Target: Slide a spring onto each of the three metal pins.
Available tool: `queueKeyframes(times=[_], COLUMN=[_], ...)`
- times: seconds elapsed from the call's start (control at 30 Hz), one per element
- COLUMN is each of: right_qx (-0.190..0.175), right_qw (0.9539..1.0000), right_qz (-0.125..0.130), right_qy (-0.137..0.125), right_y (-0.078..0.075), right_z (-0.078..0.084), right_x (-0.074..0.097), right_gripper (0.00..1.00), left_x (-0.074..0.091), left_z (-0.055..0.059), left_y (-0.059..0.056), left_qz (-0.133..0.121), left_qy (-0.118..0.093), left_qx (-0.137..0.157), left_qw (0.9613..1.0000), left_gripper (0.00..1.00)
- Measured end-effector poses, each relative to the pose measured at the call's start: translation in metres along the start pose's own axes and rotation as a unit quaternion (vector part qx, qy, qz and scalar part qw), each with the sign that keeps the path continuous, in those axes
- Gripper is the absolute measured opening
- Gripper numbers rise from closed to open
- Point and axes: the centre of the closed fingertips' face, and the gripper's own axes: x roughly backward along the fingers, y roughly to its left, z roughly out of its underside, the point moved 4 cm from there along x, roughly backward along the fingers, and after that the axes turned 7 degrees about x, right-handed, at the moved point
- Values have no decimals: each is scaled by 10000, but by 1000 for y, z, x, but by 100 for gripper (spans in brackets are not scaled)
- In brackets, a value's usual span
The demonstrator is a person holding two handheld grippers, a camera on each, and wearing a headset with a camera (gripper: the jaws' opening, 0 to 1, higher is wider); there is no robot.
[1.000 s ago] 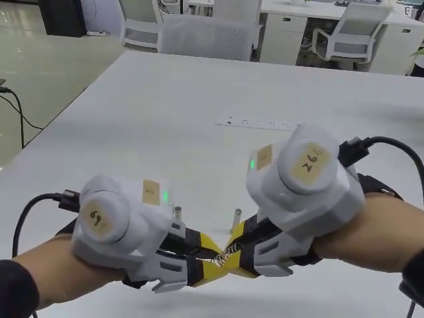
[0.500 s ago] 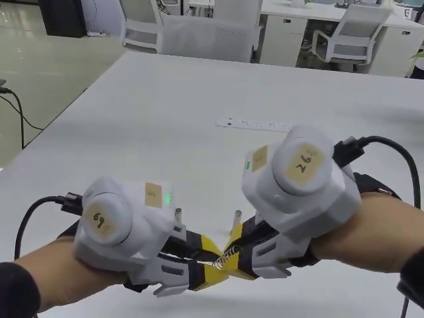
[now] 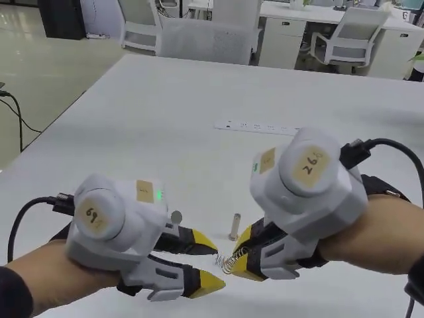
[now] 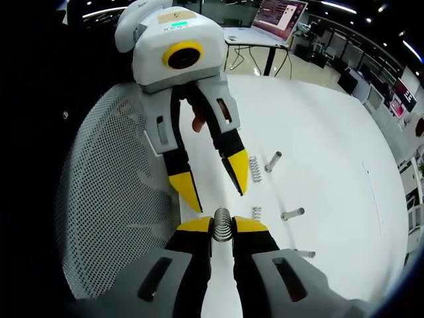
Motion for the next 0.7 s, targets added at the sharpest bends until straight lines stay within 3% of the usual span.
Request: queueKeyframes(times=[0.23, 0.4, 0.7], right_qx=[-104, -194, -282], right_qw=[9999, 9996, 9989], right_qz=[63, 133, 259], right_qy=[97, 160, 273], right_y=[-6, -13, -24], right_z=[9, 16, 26], right_x=[5, 10, 18], right_gripper=[8, 8, 8], left_x=[17, 35, 58], left_z=[-4, -2, 19], left_y=[11, 20, 35], left_qz=[-255, -459, -895], left_qy=[-182, -199, -154], left_qx=[142, 132, 352], left_qw=[9994, 9987, 9952], left_gripper=[26, 29, 33])
